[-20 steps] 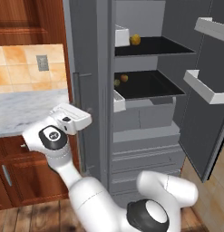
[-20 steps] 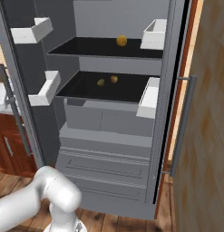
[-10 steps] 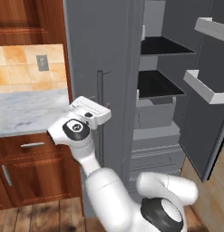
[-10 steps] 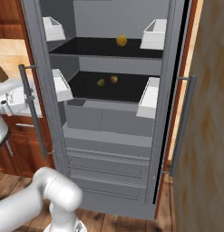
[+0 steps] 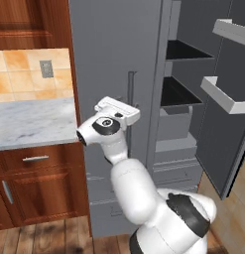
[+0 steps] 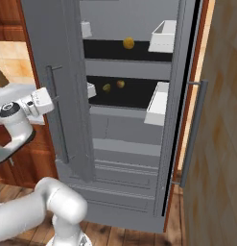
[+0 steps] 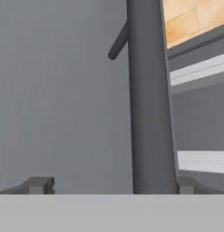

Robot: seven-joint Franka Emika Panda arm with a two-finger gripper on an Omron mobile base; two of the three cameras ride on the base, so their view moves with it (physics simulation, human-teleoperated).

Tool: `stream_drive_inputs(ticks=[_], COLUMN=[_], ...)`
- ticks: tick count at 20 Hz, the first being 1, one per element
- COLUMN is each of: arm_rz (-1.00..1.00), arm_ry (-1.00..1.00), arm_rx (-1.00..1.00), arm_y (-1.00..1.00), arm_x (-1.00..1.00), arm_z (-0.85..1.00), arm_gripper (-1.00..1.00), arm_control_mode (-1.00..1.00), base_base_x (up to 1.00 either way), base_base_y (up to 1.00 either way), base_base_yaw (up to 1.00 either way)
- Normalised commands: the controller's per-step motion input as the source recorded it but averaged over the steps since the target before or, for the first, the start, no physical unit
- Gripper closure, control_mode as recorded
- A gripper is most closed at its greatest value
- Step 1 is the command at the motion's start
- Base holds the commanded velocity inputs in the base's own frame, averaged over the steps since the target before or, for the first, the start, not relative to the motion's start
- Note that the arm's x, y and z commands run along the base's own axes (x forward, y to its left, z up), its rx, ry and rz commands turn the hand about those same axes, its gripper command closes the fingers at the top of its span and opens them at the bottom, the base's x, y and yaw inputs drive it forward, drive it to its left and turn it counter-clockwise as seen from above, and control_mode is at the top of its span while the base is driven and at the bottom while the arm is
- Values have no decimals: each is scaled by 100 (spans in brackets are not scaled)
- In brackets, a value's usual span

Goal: Place the kiwi in the correct fridge rack based on whether it is a fruit or vegetable. Finally, close the fridge door.

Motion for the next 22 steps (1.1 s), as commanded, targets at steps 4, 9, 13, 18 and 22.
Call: stream_drive_inputs(ticks=[4,9,13,18,22], arm_rz=[0,0,0,0,0], arm_ry=[0,0,0,0,4], arm_rx=[1,0,0,2,6], arm_y=[-46,-44,-42,-39,-36], arm_x=[56,56,53,60,60], arm_z=[23,16,1,5,2], arm_gripper=[-100,-100,-100,-100,-100], arm_control_mode=[-100,-100,-100,-100,-100], base_base_x=[0,0,0,0,0], base_base_y=[0,0,0,0,0], base_base_yaw=[0,0,0,0,0])
